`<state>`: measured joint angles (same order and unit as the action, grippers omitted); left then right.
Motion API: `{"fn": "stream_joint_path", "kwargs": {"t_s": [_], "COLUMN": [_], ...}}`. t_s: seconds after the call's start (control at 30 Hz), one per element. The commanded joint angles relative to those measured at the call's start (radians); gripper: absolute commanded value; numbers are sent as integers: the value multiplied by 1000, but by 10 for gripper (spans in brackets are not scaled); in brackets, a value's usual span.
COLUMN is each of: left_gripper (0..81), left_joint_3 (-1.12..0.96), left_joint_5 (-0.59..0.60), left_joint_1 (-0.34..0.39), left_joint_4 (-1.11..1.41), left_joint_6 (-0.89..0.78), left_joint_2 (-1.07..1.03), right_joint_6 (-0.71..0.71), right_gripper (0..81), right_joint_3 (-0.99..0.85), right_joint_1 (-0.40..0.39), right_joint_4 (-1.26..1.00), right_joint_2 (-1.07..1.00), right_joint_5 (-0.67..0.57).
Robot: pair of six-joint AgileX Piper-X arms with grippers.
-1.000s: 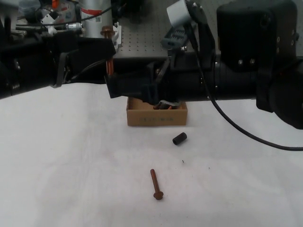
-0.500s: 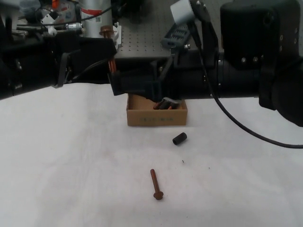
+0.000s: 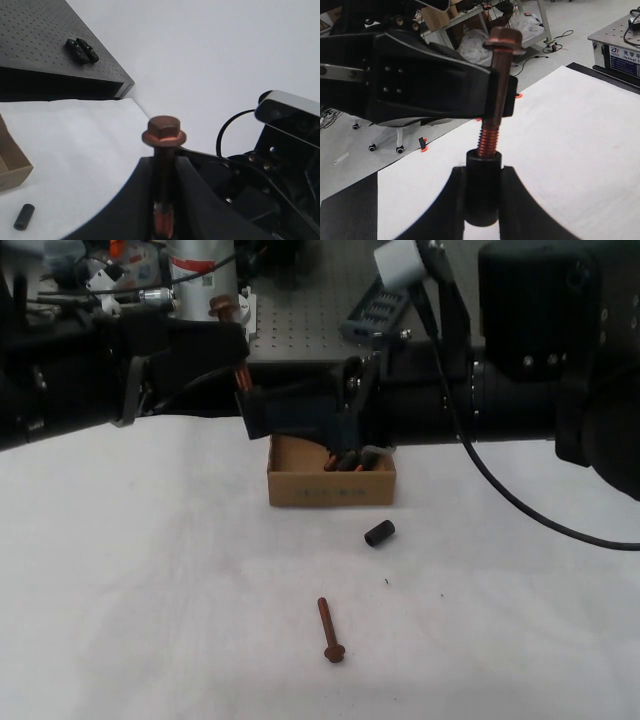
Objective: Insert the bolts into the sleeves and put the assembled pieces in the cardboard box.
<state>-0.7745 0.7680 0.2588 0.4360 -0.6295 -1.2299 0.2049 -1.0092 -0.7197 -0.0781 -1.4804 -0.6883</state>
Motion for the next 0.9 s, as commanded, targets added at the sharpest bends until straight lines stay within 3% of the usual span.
{"fn": "stream_joint_path", "kwargs": {"t_s": [0.0,0.3,0.47,0.87], "left_gripper": [6,6,6,6], "left_joint_3": [-2,-2,-2,-2], "left_joint_5": [6,10,83,33], "left_joint_1": [-2,-2,-2,-2], "left_joint_4": [-17,-76,-76,-76], "left_joint_6": [32,112,197,249], "left_joint_2": [11,11,11,11], "right_joint_6": [-50,-94,-94,-94], "right_gripper": [28,28,28,28], "right_joint_3": [-9,-22,-21,-21], "right_joint_1": [8,8,8,11], "right_joint_4": [-36,-41,8,24], "right_joint_2": [17,17,17,17], "right_joint_5": [-43,-54,-28,20]}}
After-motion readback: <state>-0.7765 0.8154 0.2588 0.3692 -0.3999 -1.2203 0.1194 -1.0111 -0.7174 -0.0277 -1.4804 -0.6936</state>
